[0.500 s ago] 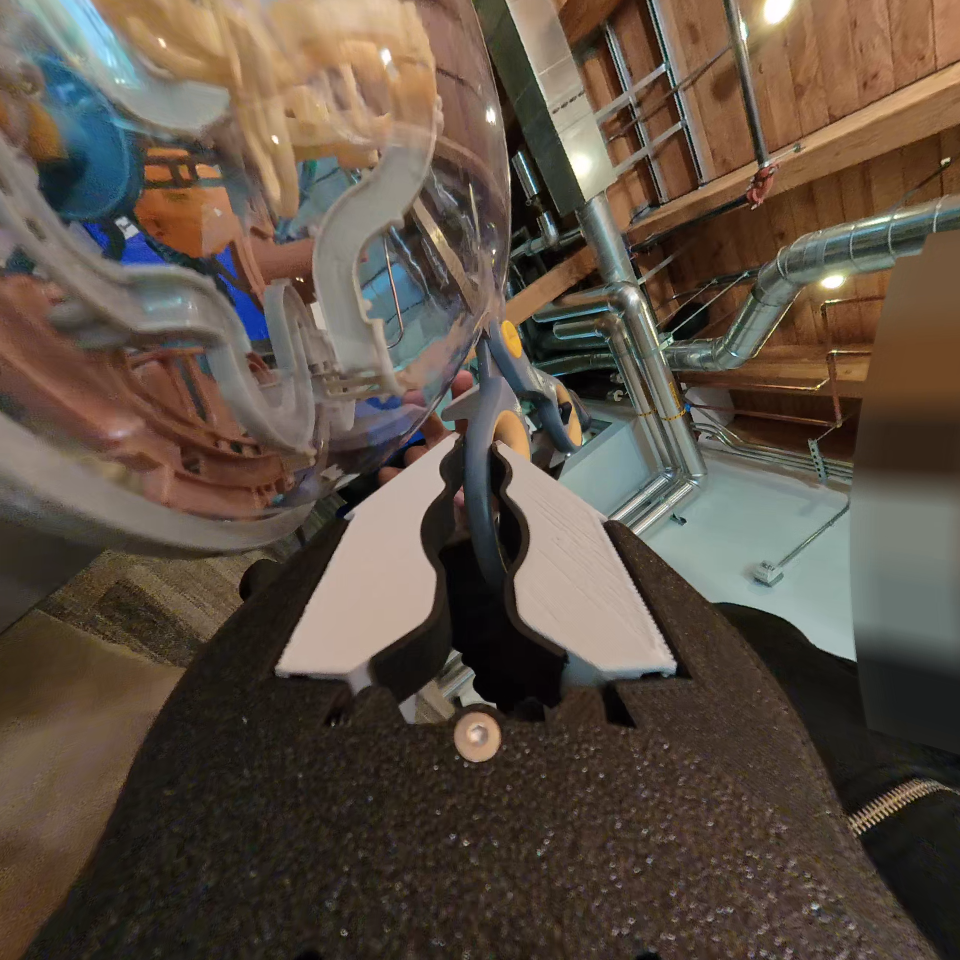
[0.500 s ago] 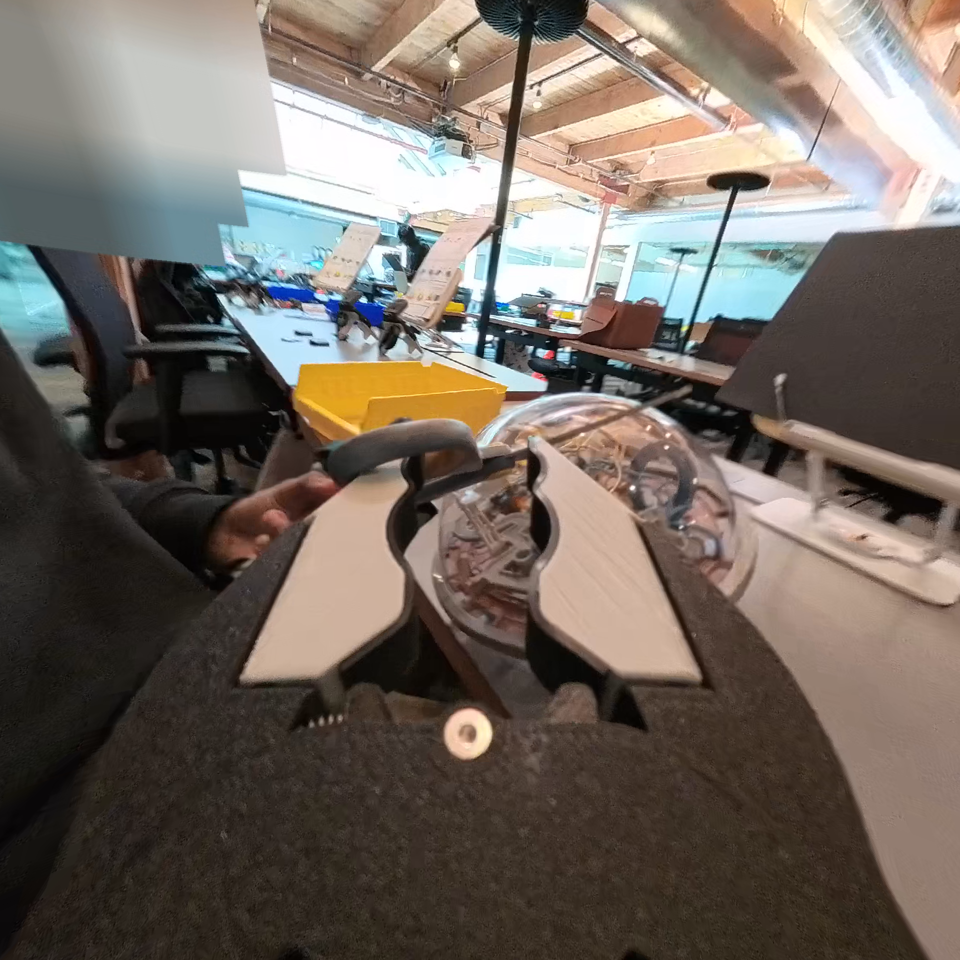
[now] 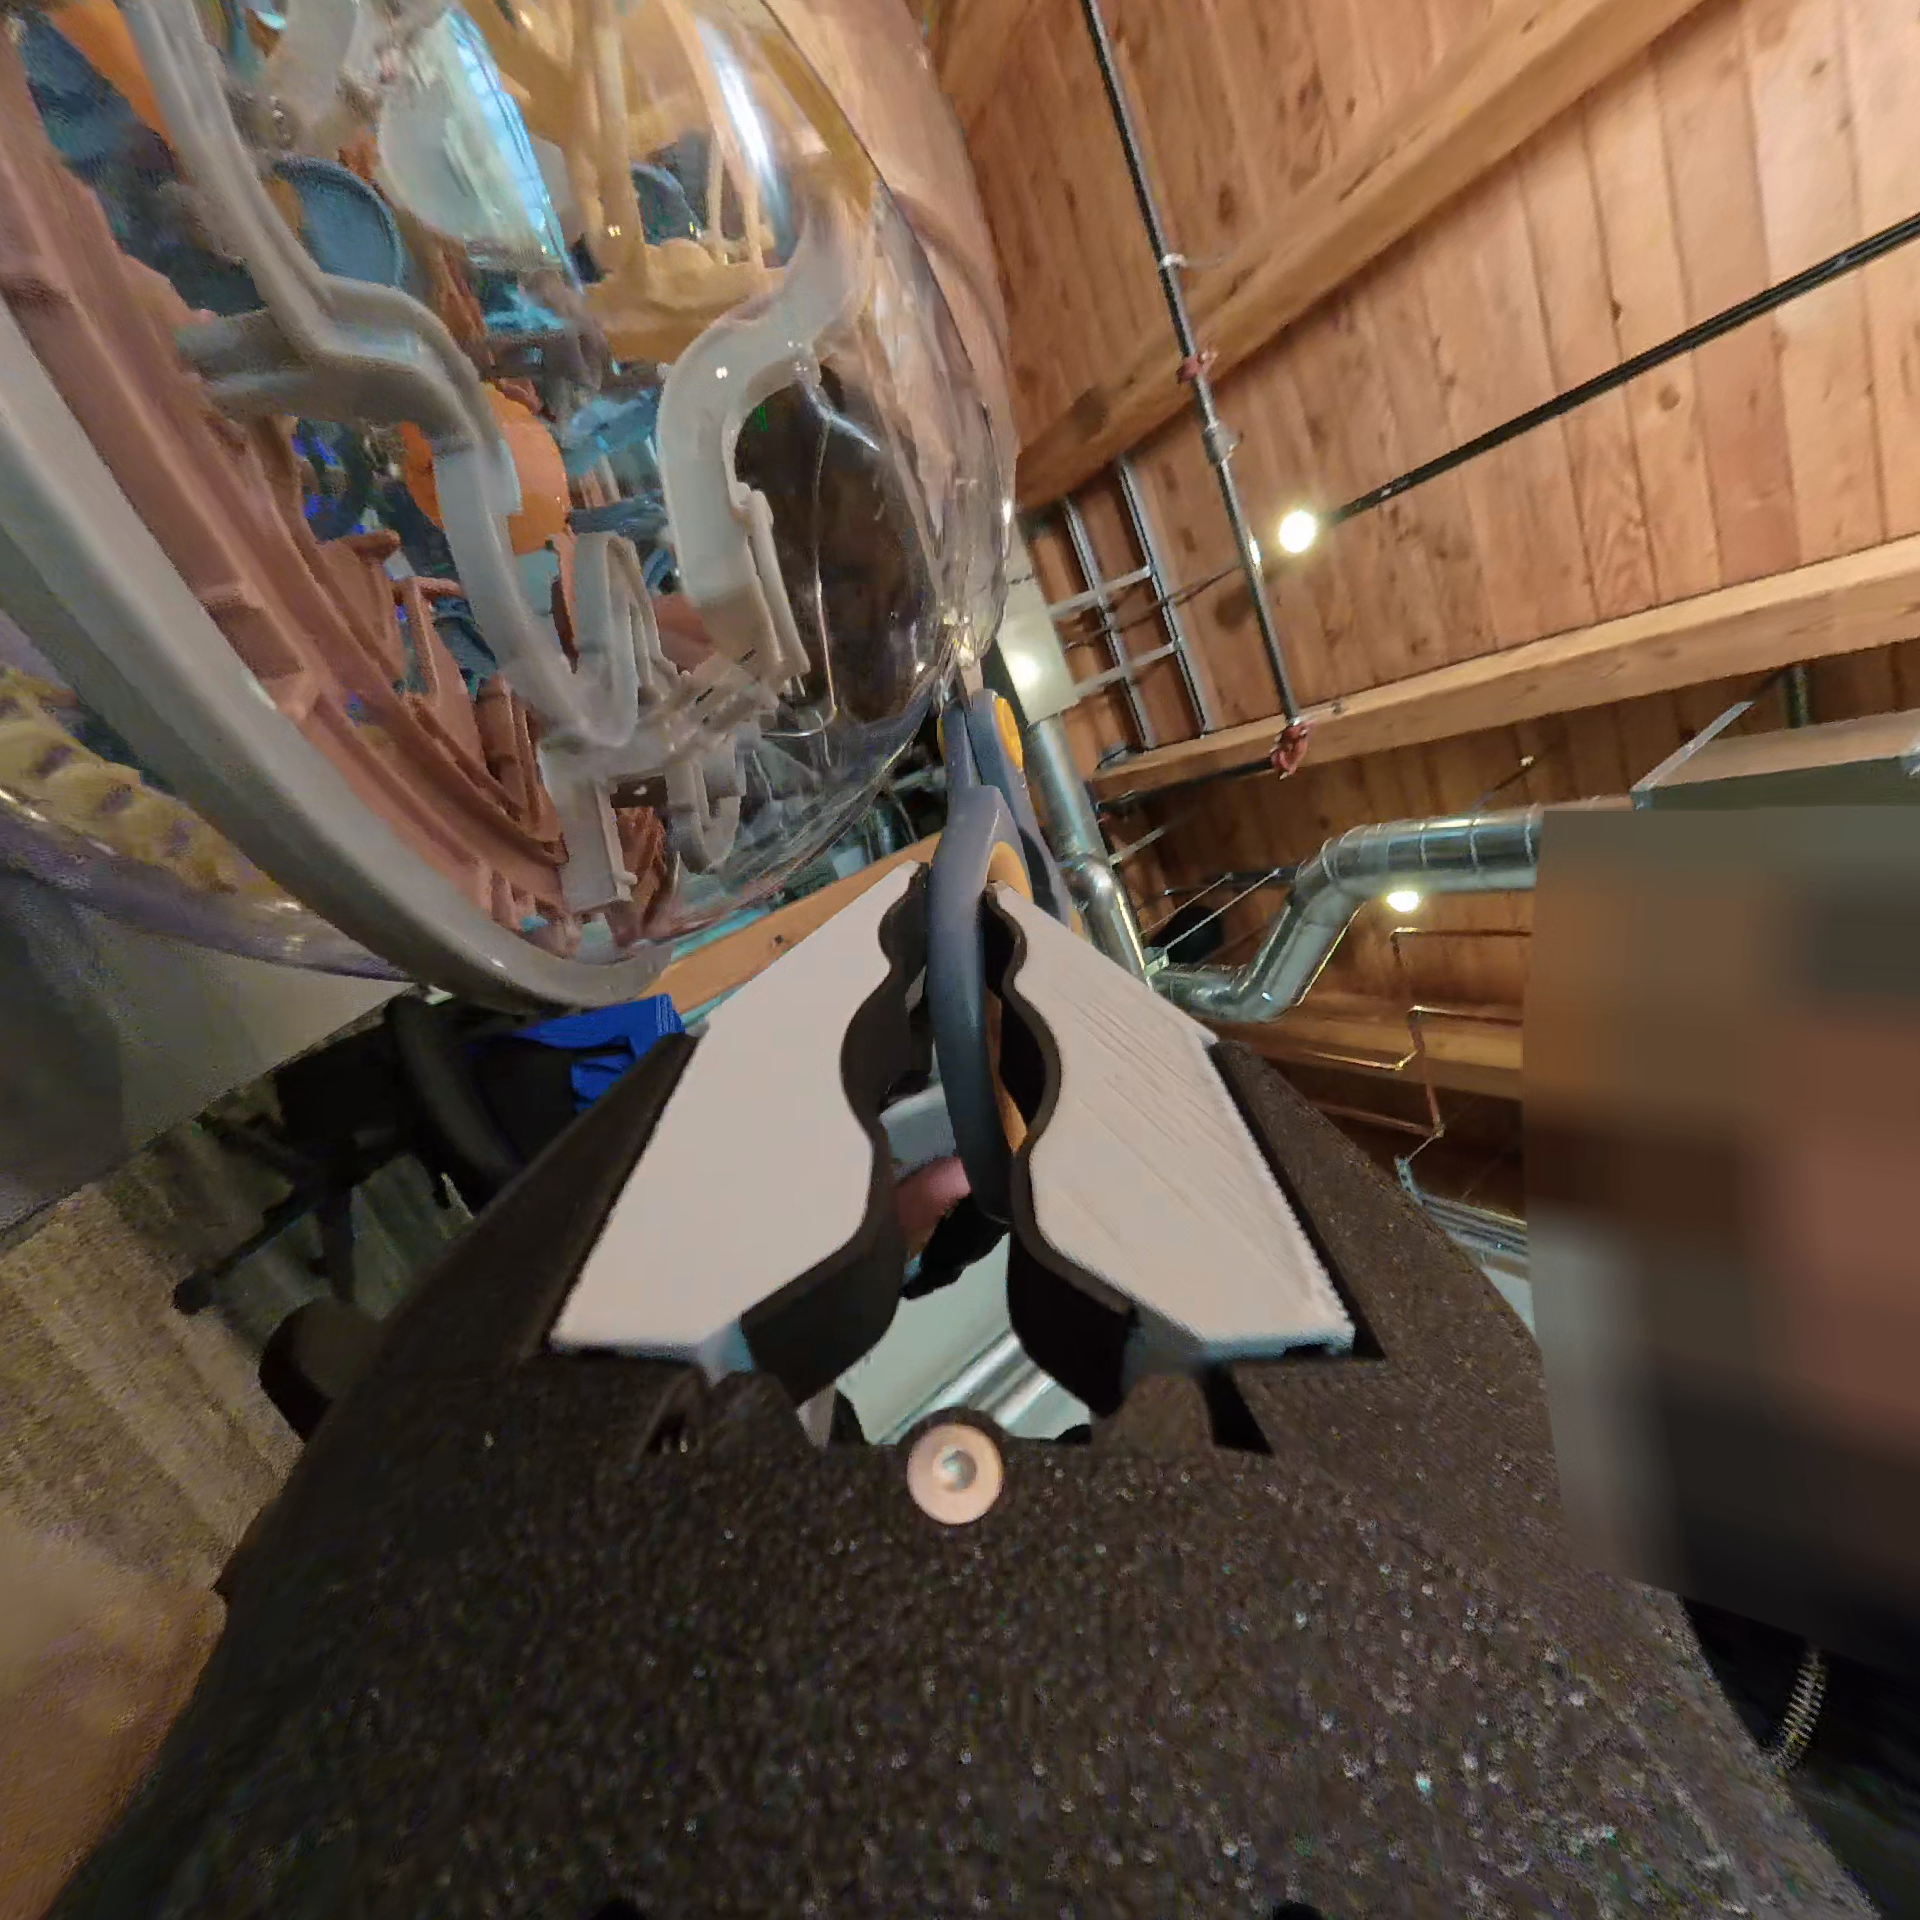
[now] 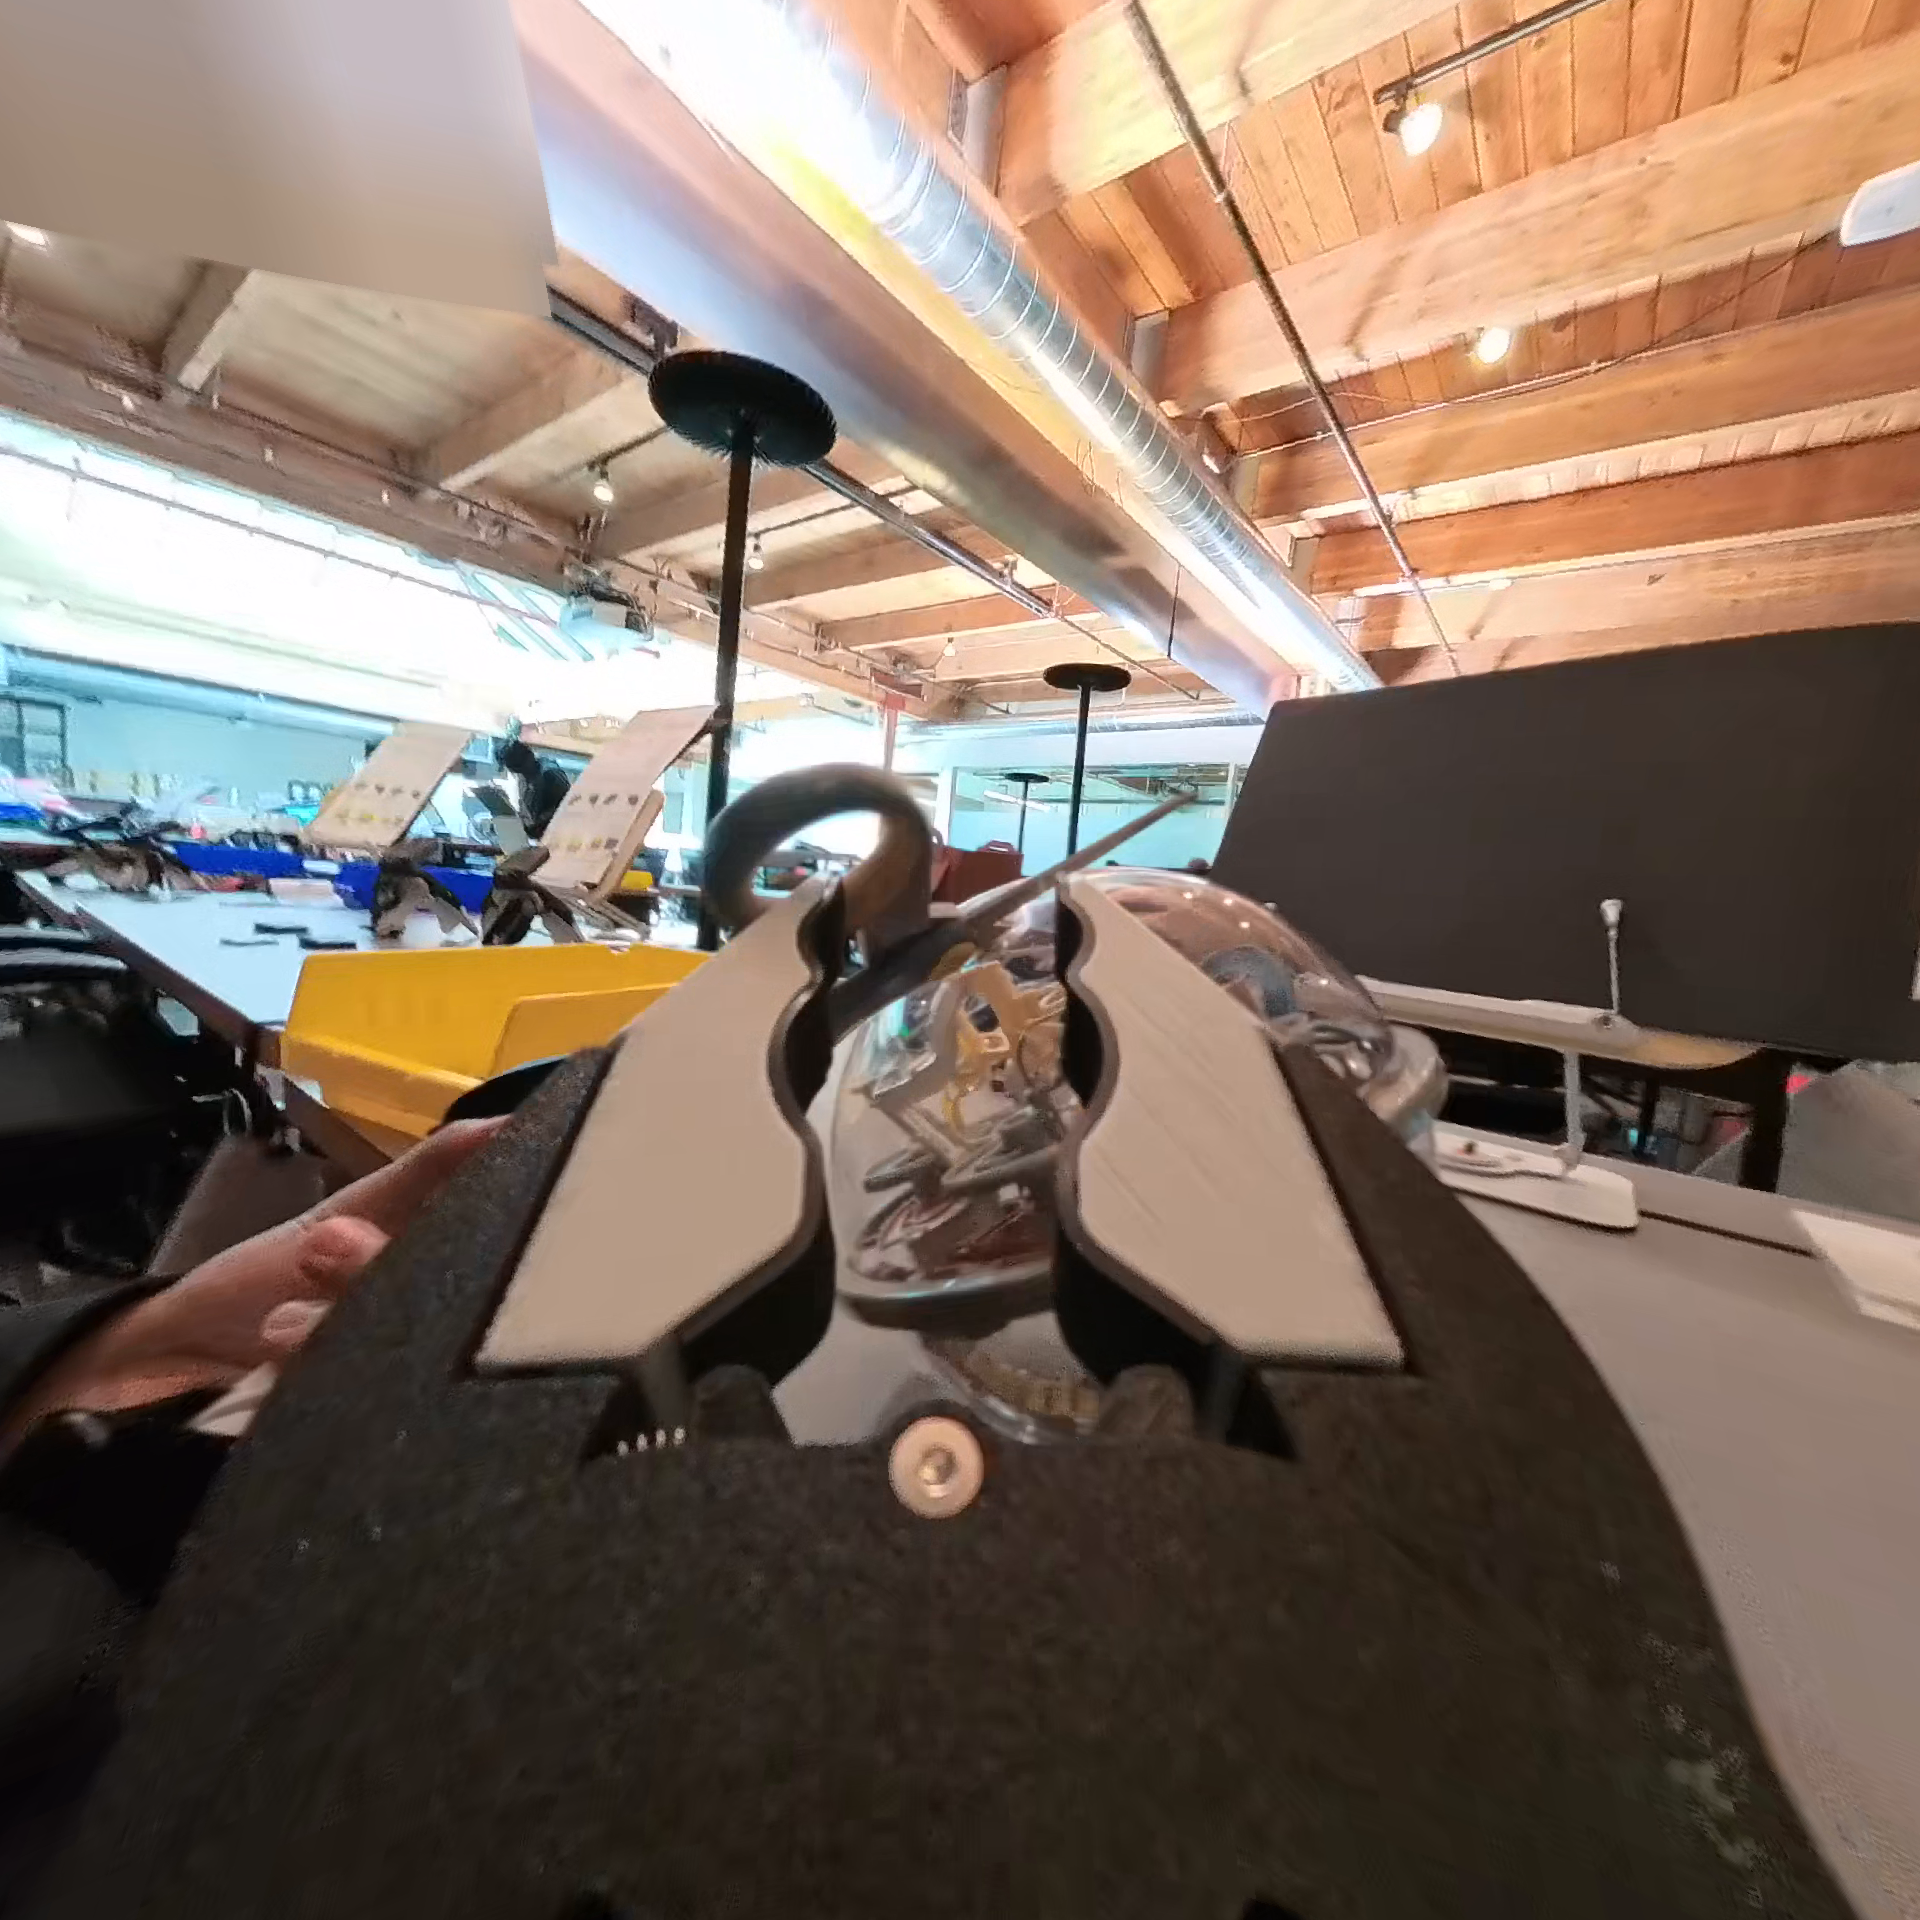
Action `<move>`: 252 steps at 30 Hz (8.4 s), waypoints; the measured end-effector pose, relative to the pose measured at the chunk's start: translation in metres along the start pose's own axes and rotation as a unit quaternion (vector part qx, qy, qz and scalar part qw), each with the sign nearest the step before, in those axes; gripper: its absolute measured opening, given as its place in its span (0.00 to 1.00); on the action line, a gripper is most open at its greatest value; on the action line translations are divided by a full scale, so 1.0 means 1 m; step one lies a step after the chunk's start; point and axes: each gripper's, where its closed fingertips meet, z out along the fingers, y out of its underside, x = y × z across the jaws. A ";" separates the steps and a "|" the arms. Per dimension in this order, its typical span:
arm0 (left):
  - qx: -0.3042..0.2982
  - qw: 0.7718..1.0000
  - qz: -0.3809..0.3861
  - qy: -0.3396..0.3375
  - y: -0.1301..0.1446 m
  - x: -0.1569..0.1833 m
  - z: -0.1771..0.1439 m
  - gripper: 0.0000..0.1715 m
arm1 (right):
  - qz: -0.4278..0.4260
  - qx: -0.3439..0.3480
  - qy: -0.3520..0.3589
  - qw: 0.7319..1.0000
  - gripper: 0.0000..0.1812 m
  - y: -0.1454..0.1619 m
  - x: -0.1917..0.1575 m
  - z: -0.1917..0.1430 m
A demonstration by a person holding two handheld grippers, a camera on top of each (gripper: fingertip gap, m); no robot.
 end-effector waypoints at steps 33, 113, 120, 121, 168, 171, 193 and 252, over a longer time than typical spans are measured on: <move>0.015 0.998 0.054 -0.020 -0.009 -0.002 -0.004 0.03 | 0.286 -0.436 -0.200 0.830 0.17 0.039 -0.050 0.006; -0.243 0.738 0.519 -0.356 -0.020 -0.064 0.003 0.00 | 0.259 -0.549 -0.233 0.760 0.12 0.076 -0.033 0.004; -0.229 0.736 0.526 -0.358 -0.027 -0.063 0.004 0.00 | 0.288 -0.533 -0.219 0.765 0.11 0.076 -0.031 0.012; -0.228 0.736 0.528 -0.358 -0.028 -0.063 0.004 0.00 | 0.293 -0.530 -0.215 0.767 0.10 0.075 -0.030 0.012; -0.244 0.703 0.547 -0.384 -0.031 -0.073 0.004 0.00 | 0.260 -0.556 -0.149 0.775 0.05 0.090 -0.018 0.014; -0.250 0.704 0.546 -0.379 -0.029 -0.073 0.004 0.00 | 0.260 -0.558 -0.148 0.774 0.05 0.090 -0.018 0.014; -0.259 0.724 0.533 -0.353 -0.020 -0.074 0.002 0.00 | 0.285 -0.562 -0.170 0.757 0.07 0.088 -0.021 0.016; -0.247 0.759 0.486 -0.355 -0.028 -0.055 -0.002 0.00 | 0.296 -0.505 -0.174 0.792 0.05 0.092 -0.026 0.047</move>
